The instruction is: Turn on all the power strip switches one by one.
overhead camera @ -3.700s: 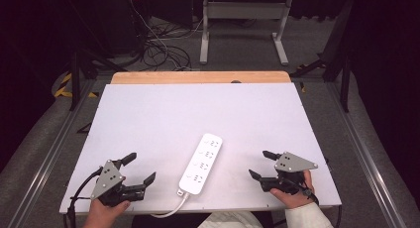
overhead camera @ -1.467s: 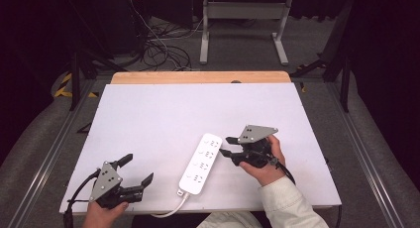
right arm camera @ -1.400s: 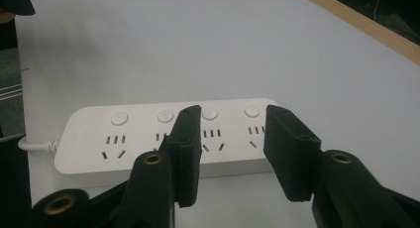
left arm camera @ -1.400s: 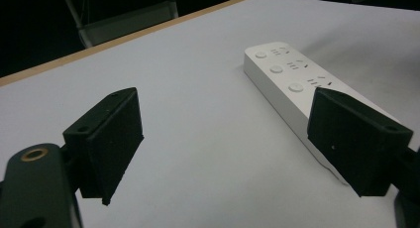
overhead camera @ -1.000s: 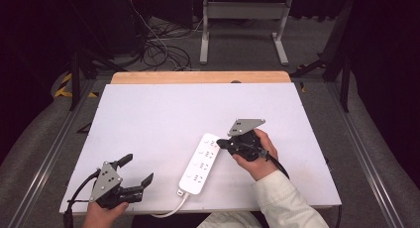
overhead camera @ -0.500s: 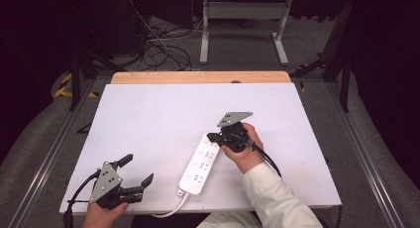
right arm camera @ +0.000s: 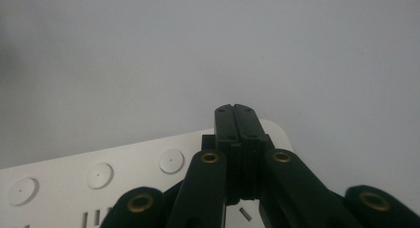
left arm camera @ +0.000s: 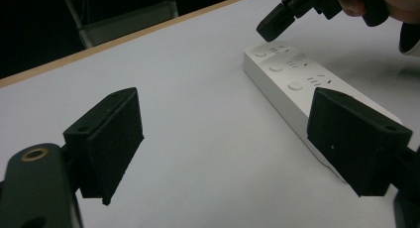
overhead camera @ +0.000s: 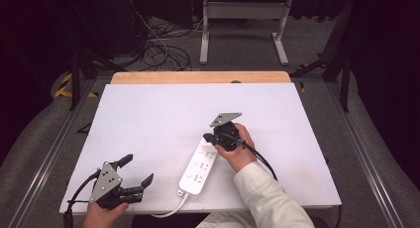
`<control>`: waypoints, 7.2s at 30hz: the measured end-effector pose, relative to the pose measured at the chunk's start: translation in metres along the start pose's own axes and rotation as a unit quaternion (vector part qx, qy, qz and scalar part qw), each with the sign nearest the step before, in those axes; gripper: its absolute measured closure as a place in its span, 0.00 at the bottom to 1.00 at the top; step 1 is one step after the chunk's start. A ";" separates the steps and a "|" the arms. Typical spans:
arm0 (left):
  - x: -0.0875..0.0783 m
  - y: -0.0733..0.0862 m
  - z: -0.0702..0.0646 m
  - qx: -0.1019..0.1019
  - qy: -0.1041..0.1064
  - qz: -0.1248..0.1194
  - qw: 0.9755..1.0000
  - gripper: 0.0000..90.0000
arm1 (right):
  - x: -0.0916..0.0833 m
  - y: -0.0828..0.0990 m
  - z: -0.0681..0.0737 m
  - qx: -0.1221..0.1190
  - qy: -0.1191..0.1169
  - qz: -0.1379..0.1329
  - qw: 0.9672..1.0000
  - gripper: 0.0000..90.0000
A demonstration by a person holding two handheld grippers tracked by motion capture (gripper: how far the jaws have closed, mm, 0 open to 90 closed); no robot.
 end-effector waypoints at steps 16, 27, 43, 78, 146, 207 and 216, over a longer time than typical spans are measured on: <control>0.000 0.000 0.000 -0.003 0.001 0.001 1.000 0.16 | 0.017 0.005 -0.003 0.003 0.008 0.019 1.000 1.00; 0.000 0.000 0.000 0.000 0.000 0.003 1.000 0.16 | 0.018 0.009 -0.002 0.002 0.009 0.009 1.000 1.00; 0.000 0.000 -0.001 0.001 0.000 0.003 1.000 0.16 | 0.020 0.006 0.001 0.001 0.021 0.035 0.999 1.00; 0.000 0.000 0.000 -0.005 0.000 0.000 1.000 0.16 | 0.004 0.005 0.033 -0.023 -0.023 0.019 0.999 1.00; 0.000 0.000 -0.001 0.001 -0.002 0.002 1.000 0.16 | -0.012 0.003 0.035 -0.002 -0.027 -0.031 0.999 1.00; 0.000 0.000 0.000 0.001 -0.002 0.003 1.000 0.16 | -0.001 0.017 0.072 -0.060 -0.049 0.024 0.997 1.00; 0.001 0.001 -0.001 0.001 -0.001 0.004 1.000 0.16 | 0.001 0.017 0.071 -0.047 -0.052 0.035 0.997 1.00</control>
Point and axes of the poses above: each handheld gripper's, and its own axes: x roughly forward along the jaws, y roughly out of its underside, z roughly to its left, the point moved 4 cm from there along x, roughly forward along the jaws, and after that the axes turned 6 degrees about y, right-handed, at the moved point
